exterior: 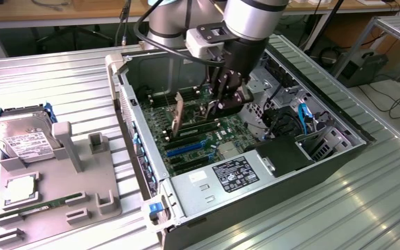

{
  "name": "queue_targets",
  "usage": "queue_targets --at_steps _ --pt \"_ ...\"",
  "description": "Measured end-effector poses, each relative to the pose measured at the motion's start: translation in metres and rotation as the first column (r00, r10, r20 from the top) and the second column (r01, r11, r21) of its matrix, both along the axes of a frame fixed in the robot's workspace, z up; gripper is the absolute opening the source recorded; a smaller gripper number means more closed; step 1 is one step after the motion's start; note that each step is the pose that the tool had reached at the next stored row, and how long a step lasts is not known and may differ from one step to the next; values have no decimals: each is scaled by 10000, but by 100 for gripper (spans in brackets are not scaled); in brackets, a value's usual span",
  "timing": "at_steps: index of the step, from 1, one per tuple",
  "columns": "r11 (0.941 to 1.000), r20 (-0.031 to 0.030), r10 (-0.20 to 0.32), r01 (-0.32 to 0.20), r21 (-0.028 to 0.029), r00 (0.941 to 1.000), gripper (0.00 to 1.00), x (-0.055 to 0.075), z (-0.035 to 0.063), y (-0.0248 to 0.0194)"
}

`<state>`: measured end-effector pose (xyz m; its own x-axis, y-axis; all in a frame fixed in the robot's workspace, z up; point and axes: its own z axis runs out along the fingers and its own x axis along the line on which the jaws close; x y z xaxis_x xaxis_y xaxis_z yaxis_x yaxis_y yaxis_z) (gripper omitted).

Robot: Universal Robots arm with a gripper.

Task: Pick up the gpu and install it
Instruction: 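Insert the gpu into the slot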

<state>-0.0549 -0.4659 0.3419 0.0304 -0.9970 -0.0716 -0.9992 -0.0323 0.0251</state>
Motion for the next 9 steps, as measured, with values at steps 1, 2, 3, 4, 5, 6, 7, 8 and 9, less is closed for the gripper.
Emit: queue_targets --at_steps 1,2,3,4,5,6,7,8,9 --pt "10000 0 0 0 1 10000 26 0 -1 -5" --pt "10000 0 0 0 1 10000 26 0 -2 -10" --pt "10000 1 0 0 2 10000 26 0 -3 -16" --pt "10000 0 0 0 1 10000 26 0 -4 -22" --pt "10000 0 0 0 1 10000 26 0 -5 -28" --pt "10000 0 0 0 1 10000 26 0 -6 -36" --pt "10000 1 0 0 1 10000 26 0 -7 -41" --pt "10000 0 -1 1 1 10000 26 0 -8 -46" --pt "10000 0 -1 1 1 10000 26 0 -9 -51"
